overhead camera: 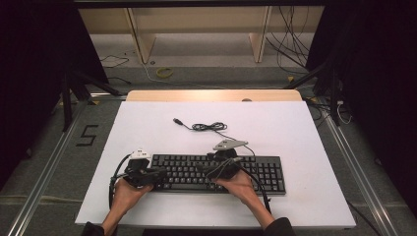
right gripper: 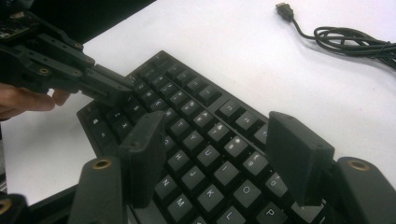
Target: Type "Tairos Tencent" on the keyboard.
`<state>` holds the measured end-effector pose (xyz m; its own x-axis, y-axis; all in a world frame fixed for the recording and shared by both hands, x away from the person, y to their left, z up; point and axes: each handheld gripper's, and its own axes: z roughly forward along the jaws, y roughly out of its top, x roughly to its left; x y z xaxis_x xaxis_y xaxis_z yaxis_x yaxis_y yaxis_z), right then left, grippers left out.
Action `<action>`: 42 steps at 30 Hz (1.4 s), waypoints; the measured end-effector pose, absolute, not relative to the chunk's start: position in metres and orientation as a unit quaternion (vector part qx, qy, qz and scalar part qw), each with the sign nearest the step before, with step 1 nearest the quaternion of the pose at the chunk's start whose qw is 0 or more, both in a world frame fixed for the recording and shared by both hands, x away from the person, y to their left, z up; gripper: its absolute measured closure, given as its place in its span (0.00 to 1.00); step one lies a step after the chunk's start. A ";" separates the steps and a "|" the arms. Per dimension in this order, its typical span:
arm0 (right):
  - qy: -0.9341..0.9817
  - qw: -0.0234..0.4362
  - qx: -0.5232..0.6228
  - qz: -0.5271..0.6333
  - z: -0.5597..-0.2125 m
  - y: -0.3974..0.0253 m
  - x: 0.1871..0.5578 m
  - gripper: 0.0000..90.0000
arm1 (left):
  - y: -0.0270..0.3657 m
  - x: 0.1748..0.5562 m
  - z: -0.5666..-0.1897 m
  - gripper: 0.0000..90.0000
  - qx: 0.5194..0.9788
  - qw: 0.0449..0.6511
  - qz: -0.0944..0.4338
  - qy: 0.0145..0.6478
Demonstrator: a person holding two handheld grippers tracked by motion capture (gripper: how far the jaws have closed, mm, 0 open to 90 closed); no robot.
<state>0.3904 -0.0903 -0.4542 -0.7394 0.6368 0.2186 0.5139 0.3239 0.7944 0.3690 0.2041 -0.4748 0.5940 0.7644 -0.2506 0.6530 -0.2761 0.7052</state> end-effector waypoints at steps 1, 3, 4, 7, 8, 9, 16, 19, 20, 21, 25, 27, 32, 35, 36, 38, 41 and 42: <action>0.811 0.067 0.354 0.460 -0.454 -0.090 0.391 0.44 | 0.204 0.369 -0.474 0.88 0.794 0.410 0.067 0.445; 0.812 0.067 0.356 0.458 -0.455 -0.090 0.391 0.45 | 0.204 0.368 -0.472 0.84 0.789 0.418 0.067 0.445; 0.811 0.067 0.356 0.459 -0.455 -0.090 0.391 0.45 | 0.204 0.368 -0.471 0.81 0.788 0.419 0.067 0.446; 0.812 0.066 0.356 0.457 -0.455 -0.090 0.391 0.48 | 0.204 0.368 -0.471 0.70 0.782 0.426 0.064 0.450; 0.813 0.066 0.356 0.457 -0.455 -0.090 0.391 0.48 | 0.205 0.368 -0.471 0.66 0.780 0.427 0.064 0.452; 0.813 0.066 0.356 0.456 -0.456 -0.090 0.391 0.49 | 0.205 0.368 -0.471 0.61 0.777 0.431 0.062 0.455; 0.818 0.065 0.356 0.448 -0.458 -0.090 0.392 0.63 | 0.205 0.368 -0.469 0.46 0.770 0.449 0.060 0.450; 0.820 0.067 0.358 0.441 -0.459 -0.089 0.392 0.69 | 0.205 0.367 -0.468 0.44 0.768 0.453 0.061 0.449; 0.821 0.068 0.357 0.440 -0.459 -0.090 0.393 0.71 | 0.205 0.367 -0.468 0.43 0.767 0.455 0.060 0.449; 0.822 0.068 0.357 0.438 -0.460 -0.090 0.393 0.73 | 0.205 0.366 -0.468 0.42 0.766 0.456 0.060 0.449; 0.825 0.068 0.358 0.432 -0.461 -0.089 0.394 0.82 | 0.205 0.366 -0.468 0.40 0.764 0.460 0.061 0.448; 0.827 0.068 0.357 0.430 -0.462 -0.089 0.394 0.86 | 0.205 0.366 -0.467 0.39 0.763 0.462 0.062 0.448; 0.829 0.067 0.358 0.424 -0.464 -0.089 0.395 0.93 | 0.205 0.365 -0.466 0.37 0.763 0.463 0.062 0.447; 0.832 0.067 0.357 0.419 -0.465 -0.088 0.395 0.96 | 0.205 0.364 -0.466 0.36 0.763 0.464 0.063 0.446; 0.832 0.067 0.358 0.418 -0.466 -0.088 0.395 0.97 | 0.205 0.364 -0.466 0.36 0.763 0.464 0.063 0.446; 0.834 0.068 0.356 0.416 -0.467 -0.087 0.395 0.99 | 0.205 0.364 -0.466 0.35 0.763 0.464 0.064 0.446; 0.837 0.069 0.356 0.411 -0.468 -0.085 0.395 1.00 | 0.205 0.364 -0.466 0.35 0.762 0.467 0.063 0.444; 0.837 0.068 0.356 0.409 -0.469 -0.085 0.395 1.00 | 0.205 0.363 -0.466 0.35 0.762 0.468 0.063 0.443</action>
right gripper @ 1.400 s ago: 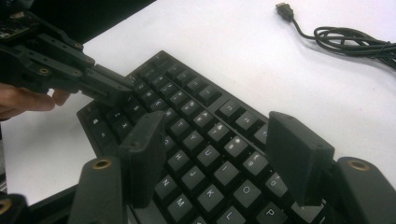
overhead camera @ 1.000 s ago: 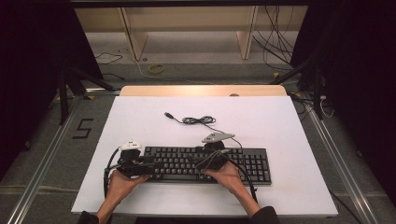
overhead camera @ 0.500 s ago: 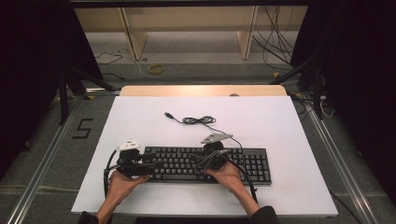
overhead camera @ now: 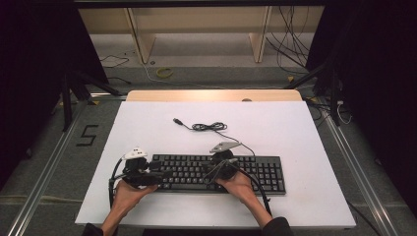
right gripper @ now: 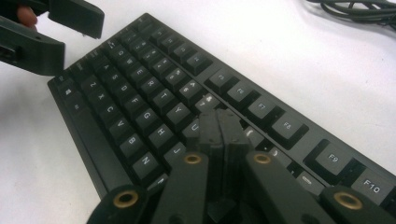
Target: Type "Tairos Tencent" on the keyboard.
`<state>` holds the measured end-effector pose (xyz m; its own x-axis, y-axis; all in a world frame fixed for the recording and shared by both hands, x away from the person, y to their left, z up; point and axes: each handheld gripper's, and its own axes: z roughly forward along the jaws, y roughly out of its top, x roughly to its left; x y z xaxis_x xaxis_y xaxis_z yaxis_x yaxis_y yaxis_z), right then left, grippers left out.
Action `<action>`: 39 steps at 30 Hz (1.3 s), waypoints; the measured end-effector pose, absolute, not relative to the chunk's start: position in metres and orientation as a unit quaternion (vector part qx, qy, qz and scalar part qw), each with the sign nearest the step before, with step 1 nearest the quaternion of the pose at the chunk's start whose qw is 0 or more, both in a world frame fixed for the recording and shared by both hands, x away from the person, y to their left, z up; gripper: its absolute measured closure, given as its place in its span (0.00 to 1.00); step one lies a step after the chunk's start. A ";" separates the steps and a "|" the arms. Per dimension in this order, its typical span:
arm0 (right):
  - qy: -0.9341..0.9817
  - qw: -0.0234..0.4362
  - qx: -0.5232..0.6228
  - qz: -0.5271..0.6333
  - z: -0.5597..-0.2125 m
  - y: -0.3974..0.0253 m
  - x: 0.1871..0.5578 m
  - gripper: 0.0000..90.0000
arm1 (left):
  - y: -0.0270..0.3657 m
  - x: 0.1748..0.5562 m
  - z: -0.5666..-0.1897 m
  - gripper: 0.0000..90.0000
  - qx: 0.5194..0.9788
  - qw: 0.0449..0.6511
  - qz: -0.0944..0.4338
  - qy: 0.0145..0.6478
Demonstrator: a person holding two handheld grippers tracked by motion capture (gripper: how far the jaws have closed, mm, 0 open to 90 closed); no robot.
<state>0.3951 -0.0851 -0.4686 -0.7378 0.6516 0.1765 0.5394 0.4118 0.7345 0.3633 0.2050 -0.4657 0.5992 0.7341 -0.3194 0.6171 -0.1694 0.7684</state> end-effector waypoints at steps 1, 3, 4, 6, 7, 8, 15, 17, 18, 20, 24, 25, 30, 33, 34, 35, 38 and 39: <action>0.838 0.068 0.357 0.407 -0.469 -0.085 0.395 1.00 | 0.205 0.363 -0.466 0.35 0.763 0.468 0.063 0.442; 0.839 0.068 0.357 0.404 -0.470 -0.084 0.395 1.00 | 0.205 0.362 -0.465 0.34 0.763 0.468 0.064 0.441; 0.840 0.069 0.356 0.404 -0.471 -0.083 0.396 1.00 | 0.205 0.362 -0.465 0.34 0.763 0.468 0.064 0.441; 0.841 0.067 0.356 0.402 -0.472 -0.082 0.396 1.00 | 0.205 0.362 -0.465 0.34 0.763 0.469 0.065 0.440; 0.841 0.068 0.356 0.401 -0.473 -0.082 0.396 1.00 | 0.205 0.362 -0.465 0.34 0.763 0.470 0.065 0.440; 0.842 0.069 0.355 0.399 -0.473 -0.081 0.396 1.00 | 0.205 0.361 -0.465 0.34 0.762 0.470 0.065 0.440; 0.844 0.068 0.357 0.394 -0.475 -0.080 0.397 1.00 | 0.206 0.361 -0.465 0.34 0.763 0.470 0.065 0.439; 0.846 0.068 0.356 0.392 -0.476 -0.079 0.397 1.00 | 0.206 0.361 -0.464 0.34 0.763 0.470 0.066 0.439; 0.846 0.068 0.356 0.392 -0.477 -0.079 0.397 1.00 | 0.205 0.361 -0.464 0.34 0.763 0.470 0.066 0.439; 0.848 0.067 0.356 0.387 -0.478 -0.078 0.397 1.00 | 0.206 0.361 -0.464 0.34 0.763 0.470 0.066 0.439; 0.848 0.070 0.356 0.387 -0.480 -0.078 0.396 1.00 | 0.206 0.361 -0.464 0.34 0.763 0.469 0.066 0.440; 0.848 0.072 0.355 0.386 -0.480 -0.077 0.396 1.00 | 0.206 0.361 -0.464 0.34 0.763 0.469 0.066 0.440; 0.844 0.070 0.363 0.389 -0.479 -0.078 0.395 1.00 | 0.205 0.361 -0.465 0.34 0.762 0.469 0.067 0.441; 0.838 0.065 0.366 0.400 -0.476 -0.080 0.395 1.00 | 0.205 0.362 -0.465 0.34 0.762 0.469 0.067 0.441; 0.837 0.066 0.366 0.402 -0.475 -0.081 0.395 1.00 | 0.205 0.362 -0.465 0.34 0.762 0.469 0.067 0.441; 0.834 0.067 0.367 0.405 -0.474 -0.082 0.394 1.00 | 0.205 0.362 -0.465 0.34 0.763 0.468 0.067 0.441; 0.829 0.065 0.369 0.416 -0.471 -0.084 0.394 1.00 | 0.205 0.362 -0.464 0.34 0.763 0.468 0.068 0.441; 0.827 0.066 0.368 0.419 -0.470 -0.085 0.394 0.99 | 0.205 0.362 -0.464 0.34 0.763 0.468 0.068 0.441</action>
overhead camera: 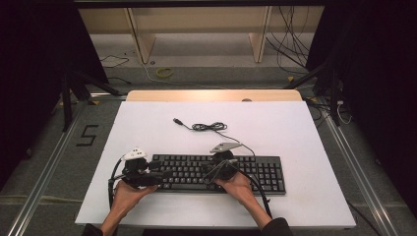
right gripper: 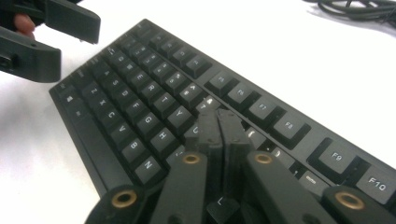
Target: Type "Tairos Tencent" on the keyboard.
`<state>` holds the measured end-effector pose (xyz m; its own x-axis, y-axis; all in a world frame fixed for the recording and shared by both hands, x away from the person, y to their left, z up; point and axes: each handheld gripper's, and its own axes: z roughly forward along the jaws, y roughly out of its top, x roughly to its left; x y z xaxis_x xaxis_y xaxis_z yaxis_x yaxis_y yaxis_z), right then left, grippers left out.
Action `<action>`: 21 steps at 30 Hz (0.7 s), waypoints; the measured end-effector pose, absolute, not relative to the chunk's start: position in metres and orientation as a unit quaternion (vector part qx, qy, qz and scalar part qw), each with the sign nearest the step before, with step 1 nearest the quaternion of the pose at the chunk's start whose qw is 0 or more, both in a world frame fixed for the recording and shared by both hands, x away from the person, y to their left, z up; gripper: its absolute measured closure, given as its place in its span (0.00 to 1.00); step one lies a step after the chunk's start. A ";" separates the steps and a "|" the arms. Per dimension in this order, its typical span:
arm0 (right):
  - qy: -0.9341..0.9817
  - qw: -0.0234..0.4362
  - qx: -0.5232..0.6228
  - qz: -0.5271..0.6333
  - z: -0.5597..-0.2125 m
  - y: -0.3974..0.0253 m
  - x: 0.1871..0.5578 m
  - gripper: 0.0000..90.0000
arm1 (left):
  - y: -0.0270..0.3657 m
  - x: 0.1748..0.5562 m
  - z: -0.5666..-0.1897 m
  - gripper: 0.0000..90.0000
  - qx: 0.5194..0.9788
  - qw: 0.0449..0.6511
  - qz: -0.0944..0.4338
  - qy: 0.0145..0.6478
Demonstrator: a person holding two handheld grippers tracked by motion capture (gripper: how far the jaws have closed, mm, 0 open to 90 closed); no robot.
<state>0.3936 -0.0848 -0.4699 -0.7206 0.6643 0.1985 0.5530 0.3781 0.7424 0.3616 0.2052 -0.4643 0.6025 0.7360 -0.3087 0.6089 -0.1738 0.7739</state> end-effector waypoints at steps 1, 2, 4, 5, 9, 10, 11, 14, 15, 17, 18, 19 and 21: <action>0.827 0.067 0.367 0.421 -0.469 -0.086 0.393 0.98 | 0.205 0.362 -0.464 0.34 0.764 0.468 0.069 0.440; 0.826 0.066 0.367 0.422 -0.468 -0.086 0.393 0.98 | 0.205 0.362 -0.464 0.34 0.764 0.467 0.068 0.440; 0.825 0.066 0.368 0.424 -0.467 -0.087 0.393 0.95 | 0.205 0.362 -0.464 0.35 0.765 0.466 0.070 0.439; 0.824 0.065 0.368 0.426 -0.467 -0.088 0.392 0.94 | 0.205 0.363 -0.464 0.35 0.765 0.466 0.070 0.438; 0.822 0.061 0.364 0.434 -0.465 -0.089 0.391 0.85 | 0.205 0.363 -0.464 0.35 0.764 0.467 0.071 0.439; 0.822 0.059 0.363 0.435 -0.464 -0.090 0.390 0.83 | 0.205 0.363 -0.464 0.35 0.764 0.468 0.070 0.439; 0.821 0.058 0.361 0.438 -0.464 -0.090 0.389 0.81 | 0.205 0.364 -0.463 0.35 0.764 0.467 0.070 0.439; 0.819 0.053 0.356 0.446 -0.462 -0.091 0.387 0.70 | 0.205 0.365 -0.463 0.35 0.765 0.467 0.070 0.439; 0.818 0.050 0.356 0.448 -0.461 -0.092 0.386 0.66 | 0.205 0.365 -0.463 0.35 0.765 0.467 0.070 0.438; 0.816 0.052 0.356 0.452 -0.460 -0.092 0.384 0.61 | 0.204 0.366 -0.463 0.35 0.766 0.466 0.070 0.438; 0.815 0.050 0.355 0.454 -0.459 -0.093 0.383 0.60 | 0.203 0.367 -0.463 0.35 0.766 0.466 0.070 0.437; 0.815 0.050 0.352 0.458 -0.459 -0.094 0.383 0.58 | 0.203 0.367 -0.463 0.35 0.767 0.465 0.069 0.437; 0.813 0.049 0.353 0.461 -0.458 -0.096 0.380 0.54 | 0.202 0.368 -0.462 0.37 0.769 0.464 0.070 0.433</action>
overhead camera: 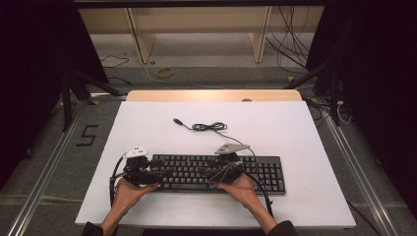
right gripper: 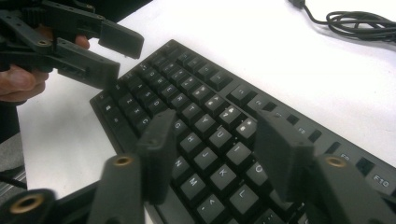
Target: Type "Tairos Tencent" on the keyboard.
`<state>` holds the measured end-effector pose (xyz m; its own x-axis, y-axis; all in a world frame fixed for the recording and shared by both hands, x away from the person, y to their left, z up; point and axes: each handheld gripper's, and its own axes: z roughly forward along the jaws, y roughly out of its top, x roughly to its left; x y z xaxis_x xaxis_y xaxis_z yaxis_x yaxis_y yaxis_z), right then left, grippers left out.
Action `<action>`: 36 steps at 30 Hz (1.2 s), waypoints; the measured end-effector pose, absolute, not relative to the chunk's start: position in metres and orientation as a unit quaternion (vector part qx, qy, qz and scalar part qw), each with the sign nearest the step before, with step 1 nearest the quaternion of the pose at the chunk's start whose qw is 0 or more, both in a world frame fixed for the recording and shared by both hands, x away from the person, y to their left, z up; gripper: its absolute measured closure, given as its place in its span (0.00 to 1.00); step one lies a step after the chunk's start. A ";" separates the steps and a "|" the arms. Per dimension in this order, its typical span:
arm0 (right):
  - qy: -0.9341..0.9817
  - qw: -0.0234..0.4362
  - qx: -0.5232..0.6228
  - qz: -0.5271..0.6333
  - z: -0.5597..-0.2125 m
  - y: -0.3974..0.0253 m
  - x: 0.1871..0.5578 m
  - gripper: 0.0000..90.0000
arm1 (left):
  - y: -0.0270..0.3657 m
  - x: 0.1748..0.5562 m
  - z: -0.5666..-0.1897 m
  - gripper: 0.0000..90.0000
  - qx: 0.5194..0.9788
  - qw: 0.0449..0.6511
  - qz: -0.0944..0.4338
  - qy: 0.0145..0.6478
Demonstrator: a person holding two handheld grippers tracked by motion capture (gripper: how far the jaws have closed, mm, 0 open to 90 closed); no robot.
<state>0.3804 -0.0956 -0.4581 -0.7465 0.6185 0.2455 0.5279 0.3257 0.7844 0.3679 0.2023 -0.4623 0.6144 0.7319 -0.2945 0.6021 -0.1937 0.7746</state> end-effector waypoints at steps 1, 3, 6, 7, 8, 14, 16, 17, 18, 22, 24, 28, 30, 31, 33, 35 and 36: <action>0.813 0.051 0.352 0.462 -0.458 -0.096 0.380 0.52 | 0.202 0.368 -0.462 0.37 0.770 0.463 0.070 0.433; 0.811 0.051 0.353 0.465 -0.457 -0.098 0.378 0.50 | 0.200 0.370 -0.461 0.38 0.772 0.462 0.070 0.432; 0.809 0.052 0.353 0.468 -0.456 -0.101 0.375 0.47 | 0.197 0.373 -0.461 0.41 0.775 0.460 0.067 0.428; 0.808 0.053 0.352 0.468 -0.456 -0.102 0.375 0.47 | 0.196 0.374 -0.460 0.42 0.775 0.461 0.066 0.427; 0.808 0.053 0.352 0.469 -0.456 -0.103 0.374 0.46 | 0.196 0.375 -0.460 0.44 0.775 0.460 0.064 0.428; 0.807 0.054 0.354 0.470 -0.455 -0.107 0.371 0.44 | 0.190 0.381 -0.462 0.54 0.785 0.449 0.055 0.423; 0.806 0.055 0.353 0.471 -0.455 -0.108 0.370 0.43 | 0.187 0.383 -0.463 0.58 0.791 0.444 0.054 0.419; 0.806 0.056 0.353 0.472 -0.455 -0.109 0.369 0.43 | 0.186 0.383 -0.463 0.61 0.791 0.442 0.053 0.419; 0.806 0.056 0.353 0.472 -0.455 -0.109 0.369 0.42 | 0.185 0.384 -0.463 0.63 0.795 0.440 0.052 0.414; 0.806 0.056 0.353 0.472 -0.455 -0.111 0.367 0.42 | 0.180 0.386 -0.463 0.74 0.802 0.433 0.051 0.409; 0.806 0.056 0.353 0.472 -0.455 -0.111 0.366 0.42 | 0.178 0.388 -0.464 0.79 0.807 0.427 0.053 0.405; 0.806 0.059 0.351 0.474 -0.455 -0.112 0.364 0.40 | 0.176 0.390 -0.467 0.88 0.812 0.416 0.055 0.405; 0.807 0.057 0.349 0.473 -0.456 -0.112 0.363 0.39 | 0.175 0.391 -0.468 0.92 0.812 0.415 0.054 0.407; 0.807 0.058 0.349 0.473 -0.456 -0.112 0.363 0.39 | 0.174 0.391 -0.468 0.94 0.814 0.413 0.055 0.406; 0.807 0.059 0.348 0.473 -0.457 -0.113 0.362 0.39 | 0.172 0.392 -0.467 0.97 0.816 0.410 0.057 0.403; 0.806 0.062 0.348 0.475 -0.457 -0.114 0.362 0.39 | 0.170 0.393 -0.468 0.99 0.818 0.408 0.056 0.401; 0.806 0.061 0.349 0.474 -0.457 -0.114 0.361 0.39 | 0.169 0.393 -0.468 0.99 0.820 0.407 0.055 0.399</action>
